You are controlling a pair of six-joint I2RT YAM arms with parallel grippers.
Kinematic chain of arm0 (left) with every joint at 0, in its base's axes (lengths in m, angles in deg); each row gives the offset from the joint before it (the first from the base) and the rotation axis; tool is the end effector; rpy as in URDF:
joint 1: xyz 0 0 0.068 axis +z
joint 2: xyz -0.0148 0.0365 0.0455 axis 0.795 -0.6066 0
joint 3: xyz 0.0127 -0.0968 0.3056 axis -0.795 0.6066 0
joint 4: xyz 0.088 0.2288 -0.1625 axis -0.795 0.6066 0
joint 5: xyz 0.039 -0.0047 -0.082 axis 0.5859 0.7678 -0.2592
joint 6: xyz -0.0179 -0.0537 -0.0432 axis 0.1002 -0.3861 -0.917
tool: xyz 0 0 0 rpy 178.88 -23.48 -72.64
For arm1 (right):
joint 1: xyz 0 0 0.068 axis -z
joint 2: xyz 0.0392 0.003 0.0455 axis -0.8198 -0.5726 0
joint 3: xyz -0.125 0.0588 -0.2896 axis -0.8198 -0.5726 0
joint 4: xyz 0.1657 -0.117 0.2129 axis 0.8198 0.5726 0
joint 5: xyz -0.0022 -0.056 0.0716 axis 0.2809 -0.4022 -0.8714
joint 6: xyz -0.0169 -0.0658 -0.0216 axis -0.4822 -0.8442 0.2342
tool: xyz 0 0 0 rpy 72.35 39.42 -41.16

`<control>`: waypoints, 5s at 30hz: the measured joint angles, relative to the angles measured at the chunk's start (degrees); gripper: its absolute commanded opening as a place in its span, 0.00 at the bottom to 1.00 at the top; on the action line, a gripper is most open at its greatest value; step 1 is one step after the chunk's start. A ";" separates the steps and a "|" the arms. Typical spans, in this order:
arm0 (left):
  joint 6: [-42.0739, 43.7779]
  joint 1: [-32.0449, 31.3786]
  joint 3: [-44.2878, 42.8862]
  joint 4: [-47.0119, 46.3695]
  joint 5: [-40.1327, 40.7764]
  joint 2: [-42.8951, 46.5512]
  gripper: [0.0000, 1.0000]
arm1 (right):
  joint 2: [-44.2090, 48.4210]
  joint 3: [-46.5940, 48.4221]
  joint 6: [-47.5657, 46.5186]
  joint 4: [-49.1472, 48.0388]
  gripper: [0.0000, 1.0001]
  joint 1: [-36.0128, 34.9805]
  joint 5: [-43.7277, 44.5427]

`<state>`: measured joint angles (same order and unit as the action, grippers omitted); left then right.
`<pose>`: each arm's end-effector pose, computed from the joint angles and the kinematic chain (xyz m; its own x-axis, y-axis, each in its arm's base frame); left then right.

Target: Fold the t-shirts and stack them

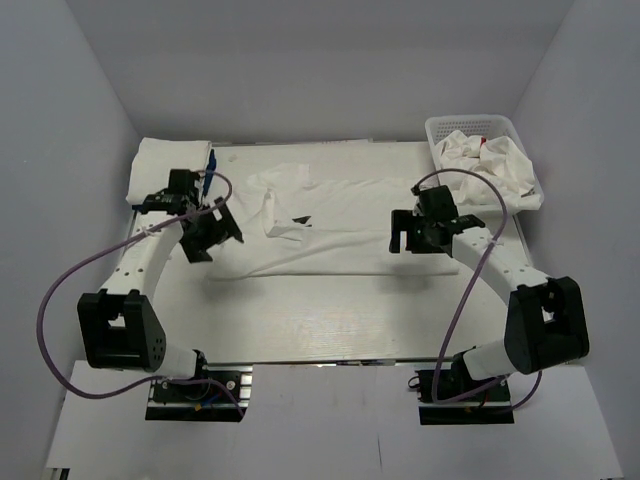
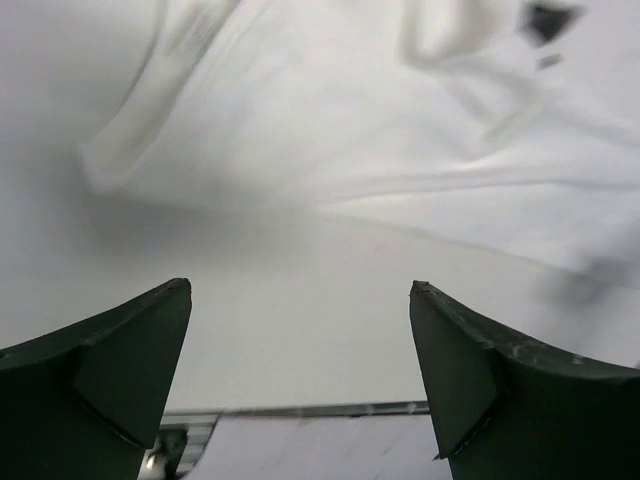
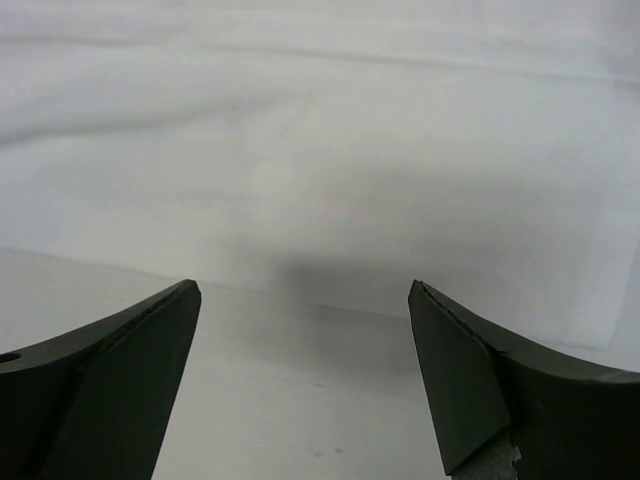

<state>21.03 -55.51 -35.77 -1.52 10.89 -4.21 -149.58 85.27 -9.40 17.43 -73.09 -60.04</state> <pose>0.2991 -0.0224 0.2824 -0.8598 -0.4687 -0.2026 -0.4127 0.8716 -0.2647 0.3163 0.1014 0.2392 -0.8010 -0.0153 -0.5985 -0.1108 0.9862 0.1231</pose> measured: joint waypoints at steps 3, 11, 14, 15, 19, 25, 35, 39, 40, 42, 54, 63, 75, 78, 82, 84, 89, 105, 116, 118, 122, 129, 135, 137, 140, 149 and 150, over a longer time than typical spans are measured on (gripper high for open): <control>1.29 -0.35 -5.81 -4.74 -4.04 -2.38 1.00 | 1.95 0.90 1.16 -2.23 0.90 0.07 1.07; 1.22 -5.92 -14.91 -13.81 -10.86 -22.93 1.00 | 5.79 0.85 4.74 -7.80 0.90 0.44 2.49; 1.29 -8.92 -21.35 -14.38 -10.54 -31.12 1.00 | 5.77 0.98 5.14 -7.78 0.90 0.44 3.76; 1.29 -9.66 -23.17 -14.53 -10.36 -33.31 1.00 | 5.77 1.07 5.20 -7.54 0.90 0.44 4.28; 1.44 -12.02 -29.90 -14.03 -10.12 -40.57 1.00 | 5.75 1.75 5.40 -6.93 0.90 0.50 6.38; 1.38 -13.14 -33.14 -11.96 -8.17 -44.46 0.37 | 5.75 2.10 5.40 -6.08 0.90 0.81 8.81; 3.17 -13.57 -41.97 -8.00 -6.97 -45.77 0.10 | 5.46 2.40 5.62 -5.62 0.90 0.94 8.90; 6.19 -14.10 -53.90 -3.28 -6.82 -51.82 0.17 | 5.07 2.40 5.64 -5.07 0.90 1.07 9.05; 7.32 -14.29 -57.24 -1.79 -6.78 -54.14 0.20 | 4.90 2.40 5.64 -4.87 0.90 1.07 9.29; 9.42 -14.58 -62.40 0.76 -6.84 -58.34 0.29 | 4.61 2.40 5.64 -4.42 0.90 1.07 9.62; 17.25 -17.11 -62.86 3.39 -8.31 -59.28 1.00 | 3.41 2.40 5.64 -3.63 0.90 1.07 8.96; 14.16 -17.20 -52.15 -1.38 -1.73 -43.95 1.00 | 3.41 1.92 5.60 -3.96 0.90 1.07 5.86; 9.90 -15.58 -25.09 -6.84 0.39 -32.98 1.00 | 3.41 1.64 5.29 -4.11 0.90 1.07 4.52; 8.98 -15.58 -24.92 -9.05 -0.66 -34.27 1.00 | 3.41 1.64 5.05 -4.11 0.90 1.07 4.48; 8.46 -15.58 -25.97 -11.58 -0.83 -36.52 1.00 | 3.45 1.64 4.59 -4.09 0.90 1.07 4.61; 8.46 -15.58 -28.52 -11.80 -0.52 -39.04 1.00 | 3.54 1.64 4.28 -4.09 0.90 1.07 4.85; 8.48 -15.74 -35.12 -11.87 -0.04 -45.13 1.00 | 4.15 1.62 4.00 -4.07 0.90 1.07 5.88; 8.50 -16.39 -47.89 -18.05 -4.28 -52.19 1.00 | 5.40 1.53 3.80 -4.07 0.90 1.07 7.58; 12.72 -16.33 -41.03 -15.69 0.85 -44.06 1.00 | 5.77 1.53 3.13 -4.04 0.90 1.07 7.37; 14.32 -16.33 -42.40 -13.90 1.25 -43.91 1.00 | 5.75 1.53 2.95 -4.07 0.90 1.07 7.37; 16.39 -16.61 -46.73 -10.47 1.86 -46.29 0.95 | 5.73 1.53 2.73 -4.04 0.90 1.07 7.37; 17.86 -16.87 -47.95 -7.52 1.88 -50.36 0.76 | 5.73 1.53 2.56 -3.74 0.90 1.07 7.37; 18.67 -16.87 -47.06 -7.37 1.31 -50.36 0.17 | 5.68 1.53 2.49 -3.54 0.90 1.07 7.34; 19.87 -16.87 -47.04 -7.56 0.66 -50.36 0.00 | 5.57 1.53 2.49 -3.54 0.90 1.07 7.23; 19.82 -16.87 -47.10 -7.67 0.26 -50.36 0.00 | 5.16 1.53 2.49 -3.43 0.90 1.07 7.15; 23.34 -18.10 -54.58 -6.64 -4.61 -52.85 0.00 | 4.68 1.53 2.25 -3.06 0.90 1.07 7.17; 23.76 -18.49 -55.71 -6.27 -5.11 -53.51 0.00 | 4.61 1.53 2.21 -3.06 0.90 1.07 7.19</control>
<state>44.79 -74.00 -91.48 -7.80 5.78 -57.72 -144.97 86.80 -7.19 14.37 -72.02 -52.84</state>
